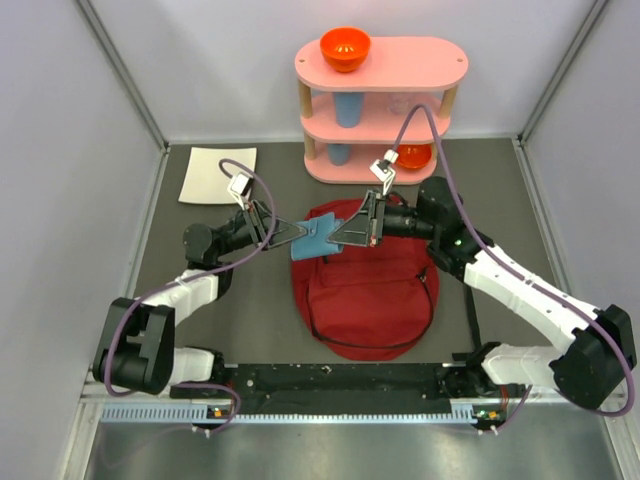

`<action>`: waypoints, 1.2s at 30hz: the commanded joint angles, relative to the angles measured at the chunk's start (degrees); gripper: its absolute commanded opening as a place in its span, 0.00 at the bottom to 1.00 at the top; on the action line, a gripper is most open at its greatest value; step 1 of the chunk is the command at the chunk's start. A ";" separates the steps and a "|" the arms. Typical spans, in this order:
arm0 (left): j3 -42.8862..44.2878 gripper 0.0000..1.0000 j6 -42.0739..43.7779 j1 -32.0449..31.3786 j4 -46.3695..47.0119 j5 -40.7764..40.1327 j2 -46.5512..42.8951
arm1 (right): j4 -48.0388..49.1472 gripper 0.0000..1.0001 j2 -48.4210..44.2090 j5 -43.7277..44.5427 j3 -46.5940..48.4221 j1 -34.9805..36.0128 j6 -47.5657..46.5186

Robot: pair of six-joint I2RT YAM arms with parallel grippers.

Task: Pack the student bag
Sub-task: Pick up the personal item from the center of the board.

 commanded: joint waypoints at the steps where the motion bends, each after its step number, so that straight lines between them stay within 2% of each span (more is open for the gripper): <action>1: 2.43 0.20 -1.45 -0.60 22.07 0.51 -0.49 | -0.30 0.00 -1.95 0.15 0.77 -0.10 -3.04; 2: 2.52 0.15 -1.45 -0.51 21.80 0.51 -0.41 | -1.18 0.00 -2.12 1.03 0.77 -0.18 -3.30; 3: 2.60 0.06 -1.54 -0.51 21.97 0.42 -0.32 | -2.06 0.00 -2.21 1.74 0.68 -0.18 -3.92; 4: 2.61 0.01 -1.54 -0.51 21.89 0.33 -0.32 | -2.59 0.00 -2.21 2.53 0.68 -0.18 -4.27; 11: 2.78 0.00 -2.15 -0.60 22.33 0.51 -1.80 | -4.26 0.00 -1.78 4.73 -0.02 -0.10 -4.97; 14: 2.26 0.00 -1.01 -0.60 19.62 -0.81 -3.30 | -6.28 0.27 -2.04 7.36 -0.28 -0.27 -5.50; 15: 1.99 0.00 0.99 -0.60 18.21 -1.33 -3.91 | -7.85 0.47 -2.47 8.41 -0.72 -0.71 -6.03; 16: 1.47 0.00 2.49 -0.60 16.54 -2.73 -4.62 | -8.83 0.53 -2.91 10.60 -0.99 -0.80 -6.47; 17: 1.29 0.00 4.33 -0.69 10.78 -3.79 -6.54 | -9.71 0.60 -3.61 12.36 -1.16 -0.80 -6.99; 18: 1.03 0.00 8.70 -0.60 7.59 -4.76 -7.77 | -12.41 0.76 -5.71 14.47 -1.60 -0.80 -8.83; 20: 1.20 0.00 13.99 -0.60 -1.36 -8.78 -12.41 | -17.87 0.89 -8.09 21.76 -2.39 -0.80 -9.72; 21: 1.37 0.00 19.68 -0.95 -11.15 -10.72 -14.36 | -19.45 0.96 -10.19 23.96 -3.79 -0.80 -9.90; 22: 2.24 0.00 22.60 -1.30 -15.94 -12.48 -16.03 | -19.91 0.99 -11.26 26.16 -4.76 -0.80 -9.55; 24: 3.22 0.00 30.35 -3.05 -28.39 -18.55 -20.78 | -17.73 0.99 -13.36 25.92 -8.43 -0.80 -6.58; 26: 3.92 0.00 33.26 -4.37 -32.41 -22.85 -23.24 | -10.35 0.99 -14.08 22.33 -11.43 -0.71 -3.59; 29: 2.96 0.00 32.22 -5.96 -33.13 -25.41 -23.87 | 1.84 0.99 -13.73 18.10 -15.66 0.25 0.91; 36: 2.08 0.00 33.44 -10.79 -36.20 -33.59 -24.13 | 7.94 0.99 -12.41 17.48 -13.38 3.51 -1.73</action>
